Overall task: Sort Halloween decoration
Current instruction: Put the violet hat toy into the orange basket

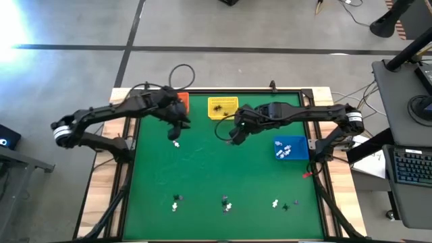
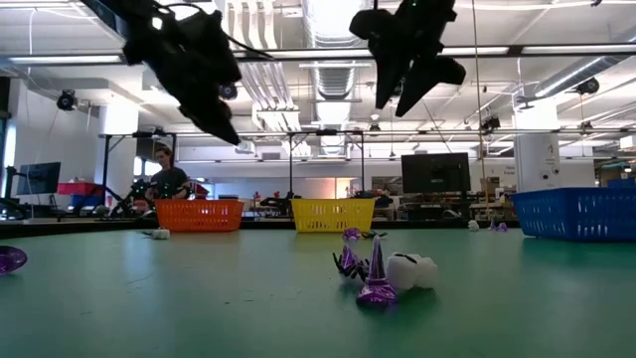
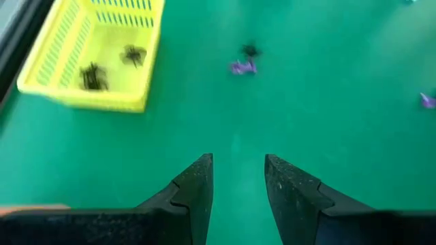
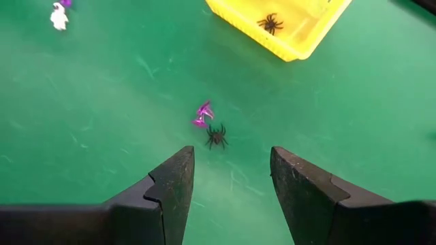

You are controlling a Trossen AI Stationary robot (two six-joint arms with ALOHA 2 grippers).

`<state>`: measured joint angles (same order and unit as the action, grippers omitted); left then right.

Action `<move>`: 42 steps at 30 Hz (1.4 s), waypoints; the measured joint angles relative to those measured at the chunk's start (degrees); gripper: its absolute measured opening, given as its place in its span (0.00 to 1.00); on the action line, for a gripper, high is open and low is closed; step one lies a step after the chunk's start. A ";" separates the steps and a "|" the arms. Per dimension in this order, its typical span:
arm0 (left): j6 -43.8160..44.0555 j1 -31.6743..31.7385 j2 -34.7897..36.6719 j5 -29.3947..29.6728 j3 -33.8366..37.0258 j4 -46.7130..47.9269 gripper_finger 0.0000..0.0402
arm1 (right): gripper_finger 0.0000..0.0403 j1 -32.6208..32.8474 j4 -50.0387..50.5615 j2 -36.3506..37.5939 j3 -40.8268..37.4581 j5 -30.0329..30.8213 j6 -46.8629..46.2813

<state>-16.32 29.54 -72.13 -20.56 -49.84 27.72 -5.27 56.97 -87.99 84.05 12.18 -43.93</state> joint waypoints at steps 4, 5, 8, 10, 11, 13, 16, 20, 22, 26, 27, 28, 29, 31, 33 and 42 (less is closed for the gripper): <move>-0.11 -0.13 -5.84 0.04 -1.95 -5.12 0.29 | 0.46 0.01 0.12 1.18 0.00 0.05 0.37; -0.23 -0.13 -7.45 0.07 -3.10 -5.47 0.29 | 0.46 0.00 0.17 1.50 -0.02 0.03 0.44; -1.00 -0.14 -12.35 0.04 -7.33 -5.41 0.30 | 0.46 0.00 0.39 2.27 -0.02 0.40 0.74; -1.20 -0.26 -15.79 0.07 -10.53 -5.28 0.31 | 0.46 0.00 1.40 2.61 -0.02 1.04 1.12; -1.33 -0.26 -17.43 0.07 -12.17 -5.30 0.31 | 0.46 0.00 2.15 2.90 -0.02 1.22 1.10; -1.97 -0.28 -20.83 0.04 -15.69 -4.28 0.32 | 0.46 0.00 4.17 3.30 -0.02 1.41 1.05; -2.65 -0.43 -25.53 0.02 -20.83 -1.06 0.34 | 0.46 0.00 6.95 3.83 -0.04 1.98 1.03; -4.50 -0.74 -30.44 -0.55 -25.71 3.03 0.34 | 0.46 0.00 10.07 4.74 -0.06 2.90 0.88; -4.63 -1.24 -32.45 -1.20 -26.62 3.53 0.34 | 0.46 0.00 11.26 5.18 -0.07 3.17 0.55; -4.68 -3.11 -34.74 -1.53 -27.30 3.63 0.34 | 0.46 0.00 12.64 6.23 -0.07 4.47 0.31; -4.69 -3.60 -35.09 -1.51 -27.30 3.66 0.34 | 0.46 0.00 12.67 6.50 -0.07 4.49 0.27; -4.79 -4.07 -35.46 -1.51 -27.30 3.61 0.34 | 0.46 0.00 12.83 6.69 -0.07 4.55 0.25; -4.83 -4.53 -35.78 -1.49 -27.30 3.59 0.34 | 0.46 0.00 12.98 6.95 -0.07 4.54 0.19; -4.82 -5.31 -36.46 -1.16 -27.30 3.02 0.34 | 0.46 0.00 12.93 7.22 -0.07 4.53 0.11; -4.42 -6.06 -37.38 0.26 -27.30 1.17 0.34 | 0.46 0.00 13.02 7.37 -0.07 4.53 0.11; -2.02 -7.52 -41.65 1.49 -27.30 -2.02 0.34 | 0.46 0.00 13.08 7.39 -0.07 4.49 0.11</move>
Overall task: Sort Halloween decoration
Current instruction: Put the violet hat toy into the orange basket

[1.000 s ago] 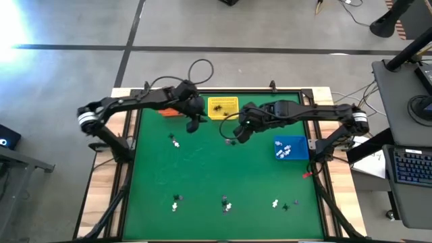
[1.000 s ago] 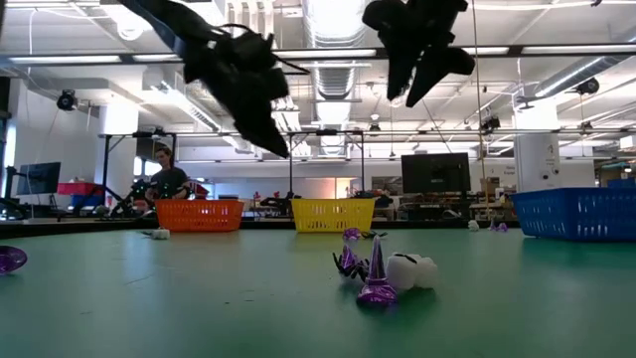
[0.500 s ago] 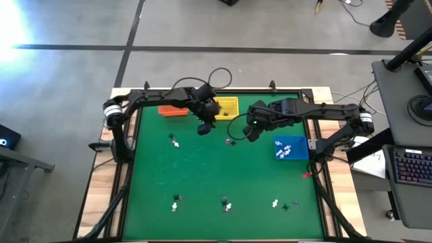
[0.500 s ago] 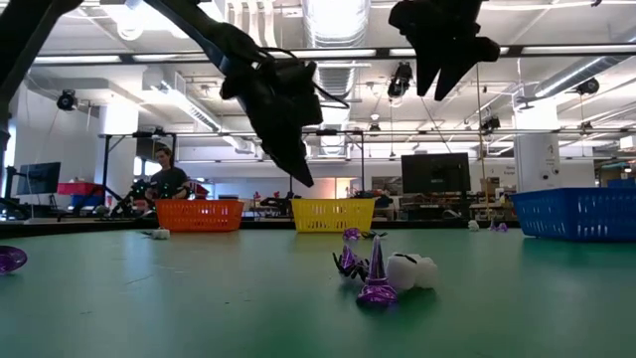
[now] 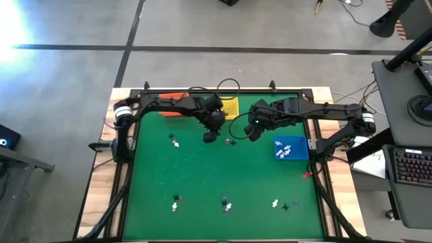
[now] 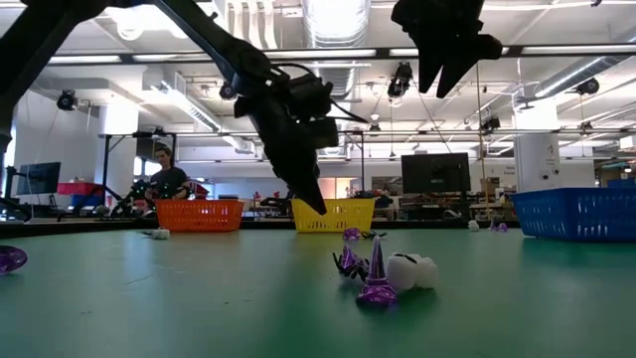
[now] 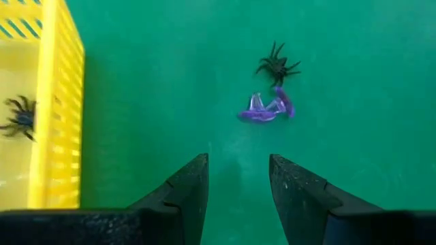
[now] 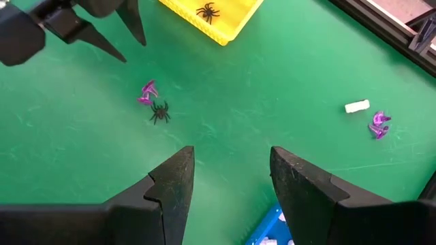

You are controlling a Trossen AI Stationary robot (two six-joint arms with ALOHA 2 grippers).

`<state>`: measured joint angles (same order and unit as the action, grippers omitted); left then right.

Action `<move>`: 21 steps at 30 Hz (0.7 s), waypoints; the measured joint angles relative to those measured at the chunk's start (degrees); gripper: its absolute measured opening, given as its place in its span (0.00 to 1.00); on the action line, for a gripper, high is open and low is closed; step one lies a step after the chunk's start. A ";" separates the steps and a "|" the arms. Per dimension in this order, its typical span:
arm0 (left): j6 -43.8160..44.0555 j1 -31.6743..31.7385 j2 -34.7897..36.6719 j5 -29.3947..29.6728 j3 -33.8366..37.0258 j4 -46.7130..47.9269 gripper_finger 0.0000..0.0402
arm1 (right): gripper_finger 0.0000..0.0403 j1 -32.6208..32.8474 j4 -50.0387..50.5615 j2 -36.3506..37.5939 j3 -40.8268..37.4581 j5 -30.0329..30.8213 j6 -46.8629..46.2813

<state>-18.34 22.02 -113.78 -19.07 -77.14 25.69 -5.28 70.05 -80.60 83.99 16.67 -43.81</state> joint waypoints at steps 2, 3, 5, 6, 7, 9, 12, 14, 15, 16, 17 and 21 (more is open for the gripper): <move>0.41 0.00 -0.40 0.04 0.00 -0.18 0.34 | 0.46 0.00 0.00 0.00 0.00 -0.02 -0.08; 0.49 -0.03 -0.48 0.04 0.00 -0.23 0.34 | 0.46 0.00 0.01 0.00 0.00 -0.02 -0.11; 0.54 -0.24 -0.50 0.09 0.00 -0.65 0.34 | 0.46 0.00 -0.01 0.00 0.00 -0.04 -0.11; 0.51 -0.48 -0.52 0.09 0.00 -0.66 0.34 | 0.46 0.00 0.01 0.00 0.00 -0.04 -0.13; 0.42 -0.81 -0.52 0.07 0.00 -0.65 0.34 | 0.46 0.00 0.01 0.00 0.00 -0.04 -0.19; 0.04 -1.53 -0.52 0.07 0.00 -0.76 0.34 | 0.46 0.00 0.01 0.00 0.00 -0.05 -0.38; -0.08 -2.65 -0.52 0.07 0.00 -2.17 0.34 | 0.46 0.00 0.01 0.00 0.00 -0.07 -0.43; -0.12 -3.17 -0.52 0.12 0.00 -3.33 0.34 | 0.46 0.00 0.01 0.00 0.00 -0.07 -0.52; -0.13 -3.26 -0.52 0.34 0.00 -3.89 0.34 | 0.46 0.00 0.01 0.00 0.00 -0.07 -0.54; -0.16 -3.34 -0.52 0.47 0.00 -4.29 0.34 | 0.46 0.00 0.01 0.00 0.00 -0.07 -0.55; -0.11 -3.34 -0.52 0.49 0.00 -4.77 0.34 | 0.46 0.00 0.01 0.00 0.00 -0.07 -0.55; 0.48 -3.28 -0.52 0.55 0.00 -5.90 0.34 | 0.46 0.00 0.01 0.00 0.00 -0.09 -0.55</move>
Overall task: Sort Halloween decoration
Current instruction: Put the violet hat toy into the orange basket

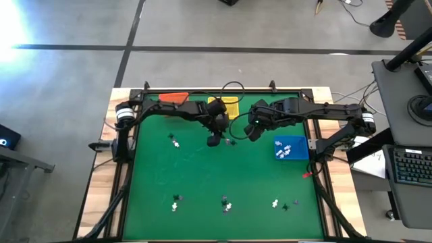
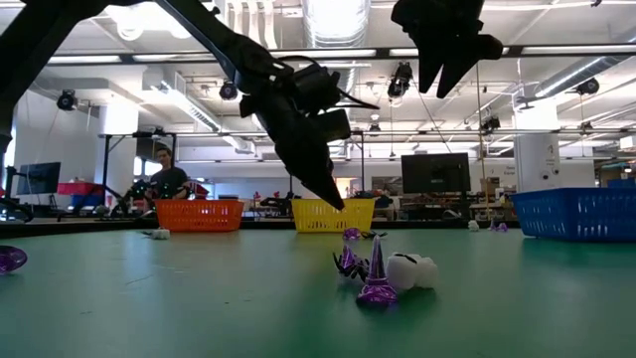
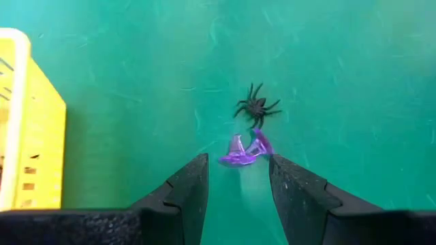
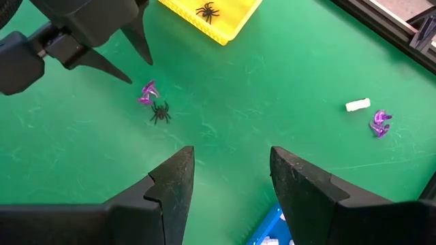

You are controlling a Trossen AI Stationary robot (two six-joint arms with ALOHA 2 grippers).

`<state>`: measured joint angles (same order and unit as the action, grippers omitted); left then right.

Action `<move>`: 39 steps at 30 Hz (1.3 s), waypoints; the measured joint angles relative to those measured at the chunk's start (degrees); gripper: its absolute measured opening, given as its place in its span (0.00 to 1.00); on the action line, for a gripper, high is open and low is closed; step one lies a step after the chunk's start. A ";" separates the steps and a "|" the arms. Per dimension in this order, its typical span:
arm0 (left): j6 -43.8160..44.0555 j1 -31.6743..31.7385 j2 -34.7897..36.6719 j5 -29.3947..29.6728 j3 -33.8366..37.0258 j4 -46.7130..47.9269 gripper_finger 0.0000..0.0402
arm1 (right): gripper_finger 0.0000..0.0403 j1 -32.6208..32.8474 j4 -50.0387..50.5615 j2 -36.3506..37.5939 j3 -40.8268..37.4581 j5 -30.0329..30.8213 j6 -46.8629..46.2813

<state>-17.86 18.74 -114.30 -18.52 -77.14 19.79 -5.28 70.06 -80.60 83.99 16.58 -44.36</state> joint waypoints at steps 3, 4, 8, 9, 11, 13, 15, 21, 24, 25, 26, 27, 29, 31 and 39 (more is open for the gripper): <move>0.04 -0.11 0.00 0.04 0.00 -0.24 0.34 | 0.46 0.00 0.00 0.00 0.00 0.00 0.00; 0.04 -0.24 0.00 0.02 0.00 -0.24 0.34 | 0.46 0.00 0.00 -0.02 0.00 0.00 -0.02; 0.10 -0.52 0.00 0.02 0.00 -0.79 0.34 | 0.46 0.00 0.02 -0.02 0.00 -0.01 -0.02; 0.16 -0.51 0.00 0.04 0.00 -1.12 0.34 | 0.46 0.00 0.00 -0.02 0.00 0.00 -0.02; 0.37 -0.50 -0.02 0.12 0.00 -1.45 0.34 | 0.46 0.00 0.02 -0.02 0.00 -0.02 -0.02; 0.46 -0.48 -0.60 0.16 0.00 -1.80 0.34 | 0.46 0.00 0.01 -0.02 0.00 -0.02 -0.02; 1.07 -0.50 -1.69 0.22 0.00 -1.46 0.34 | 0.46 0.00 0.02 -0.02 0.00 -0.04 -0.02; 4.45 -0.59 -4.95 0.10 -0.93 -1.80 0.34 | 0.46 0.00 0.20 -0.03 0.00 -0.19 -0.03; 4.01 -0.65 -5.66 0.09 -1.72 -1.71 0.34 | 0.46 0.00 0.37 -0.04 0.00 -0.48 -0.04; 3.88 -0.74 -5.86 0.11 -1.95 -1.70 0.34 | 0.46 0.00 0.37 -0.04 0.00 -0.50 -0.04; 3.82 -0.85 -6.01 0.02 -2.12 -1.49 0.34 | 0.46 0.00 0.43 -0.04 0.00 -0.50 -0.03; 3.79 -0.87 -6.25 0.02 -2.41 -0.95 0.34 | 0.46 0.00 0.46 -0.04 0.00 -0.50 -0.03; 3.68 -0.94 -6.98 -0.02 -2.75 -0.09 0.34 | 0.46 0.00 0.52 -0.04 0.00 -0.50 -0.03; 3.53 -0.98 -7.52 -0.45 -2.99 0.39 0.34 | 0.46 0.00 0.53 -0.04 0.00 -0.50 -0.03; 5.11 -1.05 -8.28 -0.41 -3.21 0.59 0.33 | 0.46 0.00 0.80 -0.04 0.00 -0.50 0.29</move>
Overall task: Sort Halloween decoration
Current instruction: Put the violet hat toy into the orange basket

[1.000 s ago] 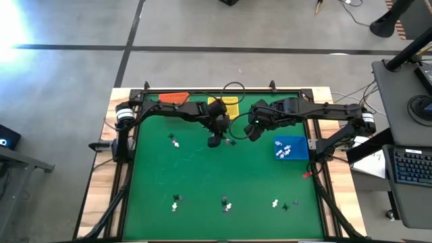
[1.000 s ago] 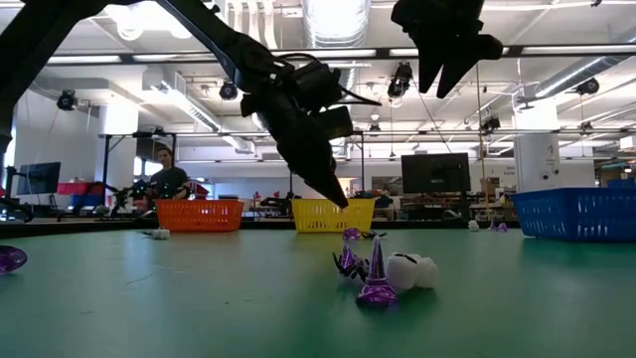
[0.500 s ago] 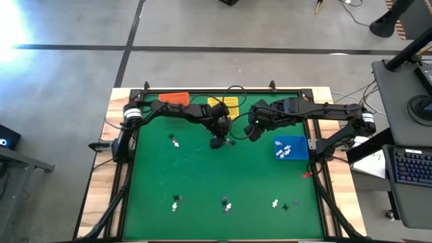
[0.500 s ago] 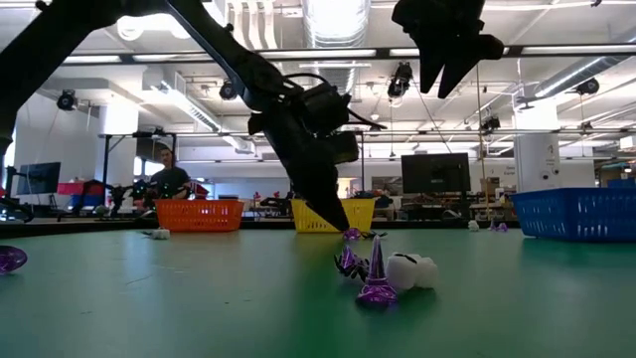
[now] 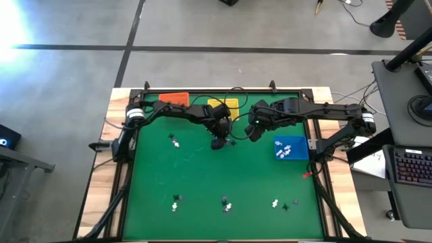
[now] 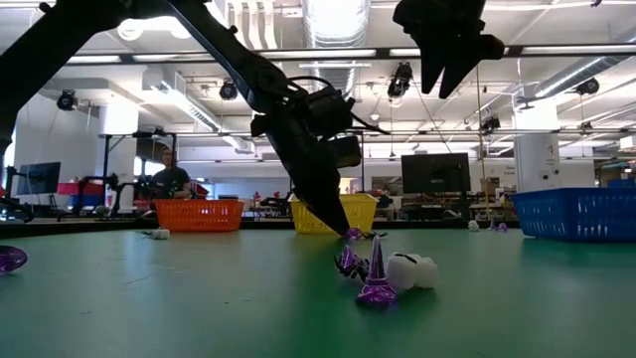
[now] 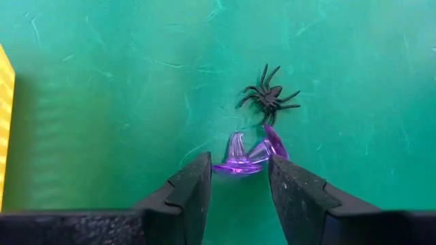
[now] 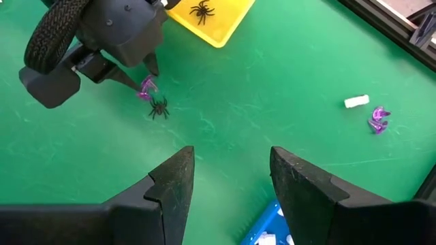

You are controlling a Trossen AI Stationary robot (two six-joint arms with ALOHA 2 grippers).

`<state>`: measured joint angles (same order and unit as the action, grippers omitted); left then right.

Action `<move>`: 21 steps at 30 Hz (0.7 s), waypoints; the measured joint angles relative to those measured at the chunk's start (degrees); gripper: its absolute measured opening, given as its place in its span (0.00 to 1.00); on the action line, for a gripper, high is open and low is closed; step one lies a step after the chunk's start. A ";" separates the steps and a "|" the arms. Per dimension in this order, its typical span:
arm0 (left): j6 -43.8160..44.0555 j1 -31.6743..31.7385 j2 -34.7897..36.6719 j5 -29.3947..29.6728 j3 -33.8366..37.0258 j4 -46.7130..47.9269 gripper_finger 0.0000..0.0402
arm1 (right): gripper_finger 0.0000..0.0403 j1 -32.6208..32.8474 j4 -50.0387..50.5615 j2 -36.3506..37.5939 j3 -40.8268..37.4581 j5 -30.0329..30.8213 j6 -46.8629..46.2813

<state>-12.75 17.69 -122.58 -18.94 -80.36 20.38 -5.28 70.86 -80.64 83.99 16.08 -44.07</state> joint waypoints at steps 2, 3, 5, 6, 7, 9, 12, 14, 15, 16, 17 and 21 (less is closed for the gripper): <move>0.08 0.00 0.07 0.19 -0.29 0.24 0.31 | 0.46 0.00 0.41 0.00 0.00 0.00 0.08; 0.15 -0.02 0.05 0.32 -0.56 0.59 0.30 | 0.46 0.00 0.80 0.00 0.00 0.00 0.08; 0.22 -0.02 -0.01 0.48 -1.01 1.05 0.28 | 0.46 0.00 1.26 0.00 0.00 0.00 0.08; 0.20 -0.02 -0.03 0.54 -1.22 1.24 0.26 | 0.46 0.00 1.30 0.00 0.00 0.00 0.08; 0.17 -0.02 -0.07 0.57 -1.41 1.50 0.25 | 0.46 0.00 1.31 0.00 0.00 0.00 0.08; 0.17 -0.02 -0.07 0.61 -1.53 1.81 0.22 | 0.46 0.00 1.34 0.00 0.00 0.00 0.09; -0.06 -0.02 0.27 0.66 -1.61 2.80 0.18 | 0.46 0.00 1.41 0.00 0.00 0.00 0.10; -0.13 -0.04 0.66 0.48 -1.59 4.19 0.16 | 0.46 0.00 1.46 0.00 0.00 0.00 0.13; -0.13 -0.04 0.95 0.32 -1.57 4.46 0.16 | 0.46 0.00 1.48 0.00 0.00 0.00 0.13; -0.14 -0.07 1.19 0.35 -1.57 4.59 0.15 | 0.46 0.00 1.49 0.00 0.00 0.00 0.13; -0.15 -0.07 1.39 0.37 -1.55 4.61 0.14 | 0.46 0.00 1.52 0.00 0.00 0.01 0.13; -0.15 -0.07 1.90 0.44 -1.49 4.70 0.11 | 0.46 0.00 1.52 0.00 0.00 0.02 0.15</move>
<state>-12.91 17.63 -120.69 -18.50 -81.84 25.08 -5.28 72.38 -80.64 83.99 16.10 -43.92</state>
